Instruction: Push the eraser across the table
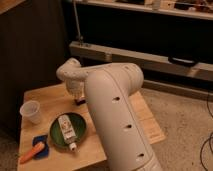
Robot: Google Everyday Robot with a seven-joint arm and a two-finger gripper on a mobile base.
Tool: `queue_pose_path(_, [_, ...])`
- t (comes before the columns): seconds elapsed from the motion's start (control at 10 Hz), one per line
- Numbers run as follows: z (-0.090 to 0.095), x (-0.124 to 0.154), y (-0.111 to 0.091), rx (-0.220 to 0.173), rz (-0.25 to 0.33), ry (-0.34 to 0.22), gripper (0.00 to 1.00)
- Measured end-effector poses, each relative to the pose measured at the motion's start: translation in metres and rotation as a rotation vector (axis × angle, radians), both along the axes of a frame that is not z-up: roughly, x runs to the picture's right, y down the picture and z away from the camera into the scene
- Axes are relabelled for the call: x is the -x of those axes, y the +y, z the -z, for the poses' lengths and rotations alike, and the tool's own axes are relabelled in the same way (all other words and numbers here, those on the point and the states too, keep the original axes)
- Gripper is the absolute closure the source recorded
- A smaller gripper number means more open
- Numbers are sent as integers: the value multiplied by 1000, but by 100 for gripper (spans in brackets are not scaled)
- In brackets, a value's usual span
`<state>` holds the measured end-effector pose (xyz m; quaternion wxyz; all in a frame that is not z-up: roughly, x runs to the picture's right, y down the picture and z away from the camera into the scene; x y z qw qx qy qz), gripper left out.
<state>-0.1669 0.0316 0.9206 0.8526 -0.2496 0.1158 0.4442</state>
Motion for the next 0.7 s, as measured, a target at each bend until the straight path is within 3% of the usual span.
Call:
queue_pose_path(0.3, [8,23,-5,10,-109,-104,100])
queue_pose_path(0.5, [19,61,5,27,-121,-174,100])
queue_pose_path(0.7, [15,72,16,40,-114,-186,100])
